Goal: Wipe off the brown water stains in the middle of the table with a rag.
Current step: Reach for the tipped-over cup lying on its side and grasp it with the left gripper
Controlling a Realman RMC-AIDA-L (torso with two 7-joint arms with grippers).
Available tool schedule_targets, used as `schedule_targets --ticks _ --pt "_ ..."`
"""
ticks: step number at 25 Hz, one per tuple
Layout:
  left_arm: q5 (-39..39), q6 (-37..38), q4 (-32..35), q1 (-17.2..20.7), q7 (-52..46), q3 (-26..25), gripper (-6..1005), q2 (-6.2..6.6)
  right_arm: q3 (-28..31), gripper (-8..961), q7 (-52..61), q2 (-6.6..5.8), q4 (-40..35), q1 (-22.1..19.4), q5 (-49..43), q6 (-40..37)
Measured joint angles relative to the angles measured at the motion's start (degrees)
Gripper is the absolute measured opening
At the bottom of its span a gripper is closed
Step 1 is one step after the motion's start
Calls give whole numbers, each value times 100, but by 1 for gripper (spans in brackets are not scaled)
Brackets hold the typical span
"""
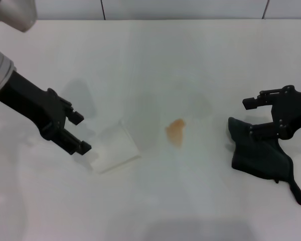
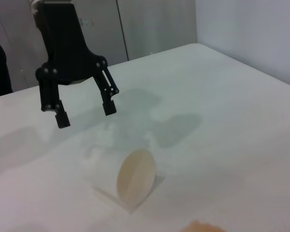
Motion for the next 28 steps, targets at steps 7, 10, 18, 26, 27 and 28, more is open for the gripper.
schedule_targets --ticks 7,10,18,26,27,28 --pt "272 -50 -115 -54 -38 78 879 -60 -5 721 -56 0 70 16 1 -7" --pt "287 -165 -217 -120 -15 79 880 -61 -7 721 -56 0 86 25 1 -11" --pt "298 -340 -232 -261 -1 171 880 -115 -9 721 -56 0 93 43 0 -32" --pt "493 -440 -257 -315 3 309 880 -281 -9 721 -68 0 94 44 0 -33" --pt "516 -451 -270 -316 3 309 880 -292 -9 721 -69 -1 94 45 0 -34" --pt "528 -464 -297 -316 4 310 880 -300 -9 721 -70 -3 94 44 0 -36"
